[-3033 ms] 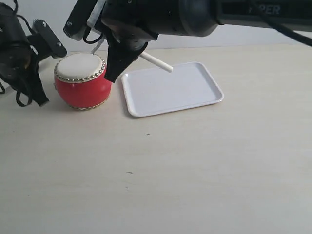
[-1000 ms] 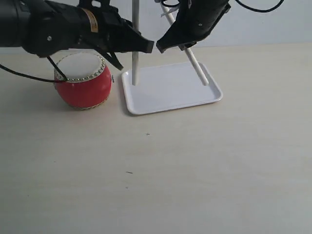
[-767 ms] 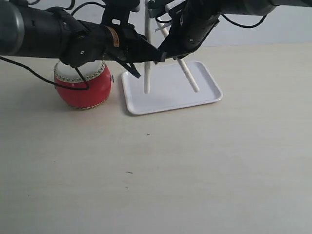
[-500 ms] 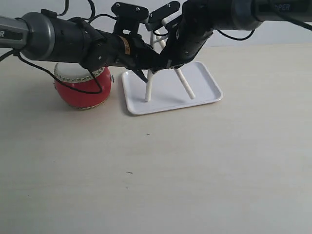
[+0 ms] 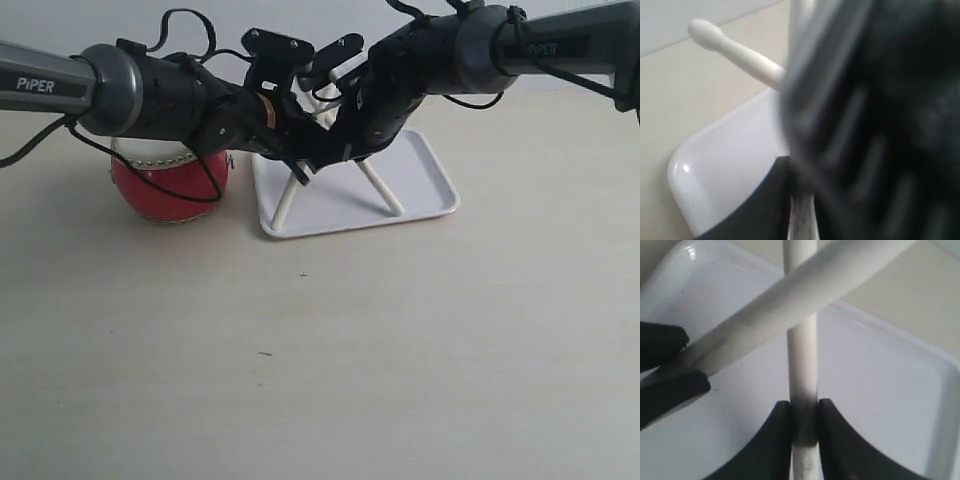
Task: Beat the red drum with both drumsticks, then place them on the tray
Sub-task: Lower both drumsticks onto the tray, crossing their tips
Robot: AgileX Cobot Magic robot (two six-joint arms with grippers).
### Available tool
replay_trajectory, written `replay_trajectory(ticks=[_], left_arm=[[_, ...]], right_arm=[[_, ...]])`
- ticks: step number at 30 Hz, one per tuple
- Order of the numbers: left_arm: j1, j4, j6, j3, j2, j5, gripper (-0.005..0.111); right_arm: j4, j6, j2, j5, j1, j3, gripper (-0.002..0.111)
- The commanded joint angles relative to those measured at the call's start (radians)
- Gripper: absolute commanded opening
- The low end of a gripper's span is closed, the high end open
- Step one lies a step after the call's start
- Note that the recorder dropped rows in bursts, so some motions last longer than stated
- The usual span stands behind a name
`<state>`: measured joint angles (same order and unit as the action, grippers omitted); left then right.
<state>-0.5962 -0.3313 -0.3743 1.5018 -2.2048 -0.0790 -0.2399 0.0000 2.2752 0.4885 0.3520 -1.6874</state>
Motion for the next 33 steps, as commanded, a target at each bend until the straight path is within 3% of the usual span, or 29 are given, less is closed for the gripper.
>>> replay_trajectory(ticks=[1,24,33], left_arm=[[0.003,-0.002,0.012,0.004,-0.037,-0.009,0.000],[0.017,-0.009,0.041,0.004,-0.056,-0.065,0.000],[0.017,-0.009,0.041,0.004,-0.056,-0.065,0.000]], right_arm=[[-0.004,0.000,0.017,-0.013,-0.002,-0.005,0.000],[0.003,0.000,0.088,-0.002,-0.002,-0.005,0.001],[0.003,0.000,0.080,0.037,-0.002,-0.007,0.033]])
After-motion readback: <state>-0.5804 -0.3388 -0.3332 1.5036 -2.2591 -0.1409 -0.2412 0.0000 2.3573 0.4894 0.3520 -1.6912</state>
